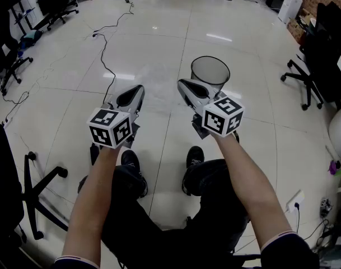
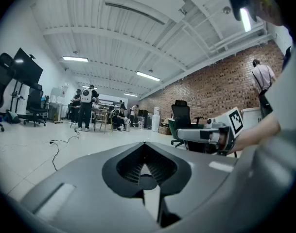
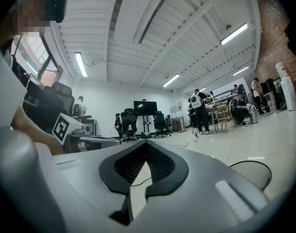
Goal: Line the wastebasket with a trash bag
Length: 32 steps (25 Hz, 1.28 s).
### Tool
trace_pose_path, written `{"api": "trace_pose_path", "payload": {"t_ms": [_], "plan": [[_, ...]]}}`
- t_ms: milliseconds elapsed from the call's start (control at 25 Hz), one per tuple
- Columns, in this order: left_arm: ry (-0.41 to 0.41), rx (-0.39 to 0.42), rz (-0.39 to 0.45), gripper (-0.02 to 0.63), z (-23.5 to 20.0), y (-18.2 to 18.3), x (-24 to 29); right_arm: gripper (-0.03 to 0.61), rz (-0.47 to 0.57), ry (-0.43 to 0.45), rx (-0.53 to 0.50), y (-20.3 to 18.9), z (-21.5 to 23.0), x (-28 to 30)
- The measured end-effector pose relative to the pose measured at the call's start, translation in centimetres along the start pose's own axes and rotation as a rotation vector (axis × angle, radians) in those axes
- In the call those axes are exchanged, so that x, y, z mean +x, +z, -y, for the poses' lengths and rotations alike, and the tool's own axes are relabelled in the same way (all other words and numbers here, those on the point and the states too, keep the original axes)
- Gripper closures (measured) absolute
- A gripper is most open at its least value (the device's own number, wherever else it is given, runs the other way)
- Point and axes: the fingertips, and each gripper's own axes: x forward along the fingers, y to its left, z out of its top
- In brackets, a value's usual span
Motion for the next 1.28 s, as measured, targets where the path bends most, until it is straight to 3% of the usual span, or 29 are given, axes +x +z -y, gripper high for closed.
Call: {"api": "trace_pose_path", "payload": {"t_ms": [360,1280], "plan": [[-0.005,-0.001,-0.014,0.603,-0.9,-0.5,1.5,0.578,-0.006,-0.007,0.004,-0.3,1.4,0.9],[0.015,-0.018,-0.092,0.603,-9.1,-3.4,8.9,0.577,-0.096,-0.029,0.004,-3.7,9.0,7.7]]}}
